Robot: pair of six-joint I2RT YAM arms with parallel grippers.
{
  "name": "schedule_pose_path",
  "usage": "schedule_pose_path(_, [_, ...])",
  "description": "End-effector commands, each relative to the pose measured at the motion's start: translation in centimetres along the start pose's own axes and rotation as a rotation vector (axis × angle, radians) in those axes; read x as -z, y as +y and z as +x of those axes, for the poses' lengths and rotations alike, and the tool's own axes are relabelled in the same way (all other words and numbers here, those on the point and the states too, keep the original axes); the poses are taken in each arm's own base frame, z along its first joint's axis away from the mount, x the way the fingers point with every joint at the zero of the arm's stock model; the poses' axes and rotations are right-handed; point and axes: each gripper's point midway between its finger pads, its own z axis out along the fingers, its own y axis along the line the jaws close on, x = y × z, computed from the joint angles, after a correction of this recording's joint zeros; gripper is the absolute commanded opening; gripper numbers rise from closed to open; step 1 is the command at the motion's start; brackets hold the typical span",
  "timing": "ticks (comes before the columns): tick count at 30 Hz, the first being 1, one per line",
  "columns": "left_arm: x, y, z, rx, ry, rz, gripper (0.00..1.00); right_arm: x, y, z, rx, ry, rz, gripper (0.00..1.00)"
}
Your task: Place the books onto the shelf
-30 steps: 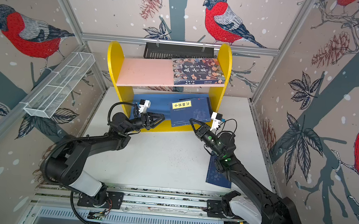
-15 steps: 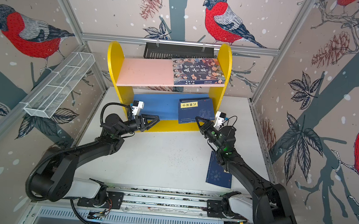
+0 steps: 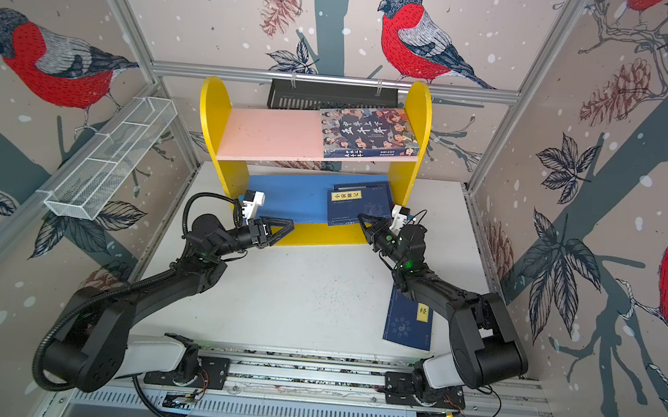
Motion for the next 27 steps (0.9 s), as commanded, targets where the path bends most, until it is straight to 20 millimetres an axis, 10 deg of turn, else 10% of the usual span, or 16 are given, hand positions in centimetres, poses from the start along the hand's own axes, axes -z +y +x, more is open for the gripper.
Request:
schedule_pose_path(1, [0.2, -0.4, -0.2, -0.027, -0.016, 0.006, 0.57, -0.3, 2.1, -0.9, 0.009, -0.032, -0.096, 0.01])
schedule_pose_path(21, [0.6, -0.4, -0.1, -0.02, -0.023, 0.004, 0.59, -0.8, -0.3, -2.3, -0.072, -0.072, -0.07, 0.06])
schedule_pose_path(27, [0.7, -0.5, -0.1, -0.019, -0.028, 0.002, 0.6, -0.6, -1.4, -2.4, -0.097, -0.081, -0.041, 0.26])
